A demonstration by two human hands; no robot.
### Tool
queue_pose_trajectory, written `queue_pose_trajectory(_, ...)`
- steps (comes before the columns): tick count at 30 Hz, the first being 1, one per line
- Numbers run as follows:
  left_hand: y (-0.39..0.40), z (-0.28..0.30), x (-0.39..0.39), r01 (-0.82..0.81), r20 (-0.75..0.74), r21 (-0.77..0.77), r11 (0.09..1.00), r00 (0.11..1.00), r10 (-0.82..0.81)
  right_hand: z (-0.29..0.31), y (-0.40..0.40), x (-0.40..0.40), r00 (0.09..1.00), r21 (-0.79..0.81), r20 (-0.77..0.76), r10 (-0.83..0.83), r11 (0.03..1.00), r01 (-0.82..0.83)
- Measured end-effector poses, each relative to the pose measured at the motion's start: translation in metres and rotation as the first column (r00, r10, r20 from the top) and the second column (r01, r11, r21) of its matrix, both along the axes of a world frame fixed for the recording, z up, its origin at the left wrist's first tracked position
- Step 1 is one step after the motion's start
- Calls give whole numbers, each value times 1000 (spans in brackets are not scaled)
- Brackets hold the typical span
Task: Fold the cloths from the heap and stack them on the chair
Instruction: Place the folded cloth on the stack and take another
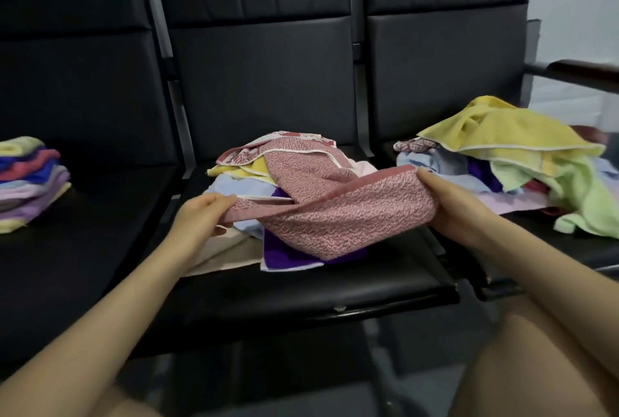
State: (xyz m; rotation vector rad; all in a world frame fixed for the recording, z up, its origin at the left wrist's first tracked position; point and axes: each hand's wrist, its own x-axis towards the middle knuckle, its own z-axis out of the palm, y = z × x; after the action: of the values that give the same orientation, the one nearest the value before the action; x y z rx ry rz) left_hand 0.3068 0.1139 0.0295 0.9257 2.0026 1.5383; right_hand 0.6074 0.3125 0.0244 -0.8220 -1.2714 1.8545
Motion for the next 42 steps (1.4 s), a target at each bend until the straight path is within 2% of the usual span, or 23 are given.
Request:
queue_pose_trajectory(4, -18, -10, 0, 0, -73, -123, 992, 997, -10, -6, -4, 13, 996, 45, 91, 3, 999, -7)
queue_pose_trajectory(7, -29, -22, 5, 41, -161, -264, 964, 983, -86, -10, -10, 28, 953, 125, 264, 147, 975, -185)
queue_pose_trajectory(9, -36, -32, 8, 94, -198, -417, 904, 961, -191, -13, -18, 39, 839, 214, 514, 180, 920, -328)
queue_pose_trajectory(11, -41, -39, 9, 136, -223, -549, 825, 927, -301, -17, -24, 48, 651, 274, 744, 148, 821, -500)
queue_pose_trajectory(12, -42, -39, 10, 137, -251, -594, 793, 904, -345, -19, -26, 49, 582, 270, 803, 131, 790, -551)
queue_pose_trajectory(13, -42, -37, 11, 127, -293, -618, 776, 879, -377, -19, -28, 48, 558, 281, 823, 108, 776, -565)
queue_pose_trajectory(15, -36, -26, 12, 92, -399, -596, 798, 828, -393, -19, -27, 40, 593, 369, 805, 6, 778, -509)
queue_pose_trajectory(17, -24, -15, 12, 70, -431, -485, 872, 849, -307, -17, -24, 25, 624, 489, 768, -144, 761, -426)
queue_pose_trajectory(19, -8, -10, 12, 64, -345, -358, 932, 918, -196, -14, -17, 4, 669, 549, 707, -229, 775, -314)
queue_pose_trajectory(21, 10, -11, 17, 79, -246, -295, 952, 957, -156, -12, -6, -20, 665, 570, 686, -295, 786, -240)
queue_pose_trajectory(22, 19, -14, 22, 93, -245, -305, 948, 954, -173, -13, 0, -31, 649, 576, 691, -317, 784, -230)
queue_pose_trajectory(26, 52, -23, 31, 83, -422, -443, 893, 859, -289, -20, 21, -77, 590, 518, 752, -294, 818, -252)
queue_pose_trajectory(29, 61, -29, 28, 83, -444, -410, 908, 852, -278, -32, 28, -95, 645, 467, 718, -261, 868, -167)
queue_pose_trajectory(31, 62, -34, 25, 160, -374, -353, 922, 879, -296, -37, 30, -101, 684, 497, 676, -274, 855, -149)
queue_pose_trajectory(33, 58, -30, 25, 204, -197, -217, 954, 949, -248, -33, 31, -102, 765, 523, 571, -297, 850, -60)
queue_pose_trajectory(35, 53, -18, 19, 128, 14, -62, 990, 992, -127, -23, 34, -100, 834, 520, 414, -364, 847, 112)
queue_pose_trajectory(37, 44, -4, 4, -10, 174, 66, 998, 985, -2, -15, 42, -94, 823, 481, 327, -464, 831, 278)
queue_pose_trajectory(39, 32, 4, -15, -161, 309, 127, 979, 944, 115, -16, 52, -90, 772, 457, 389, -502, 833, 311)
queue_pose_trajectory(40, 25, 4, -22, -205, 337, 111, 972, 928, 158, -19, 54, -87, 749, 455, 442, -495, 843, 288)
queue_pose_trajectory(42, 12, 0, -28, -248, 276, 14, 969, 932, 235, -27, 55, -86, 709, 459, 542, -451, 865, 200)
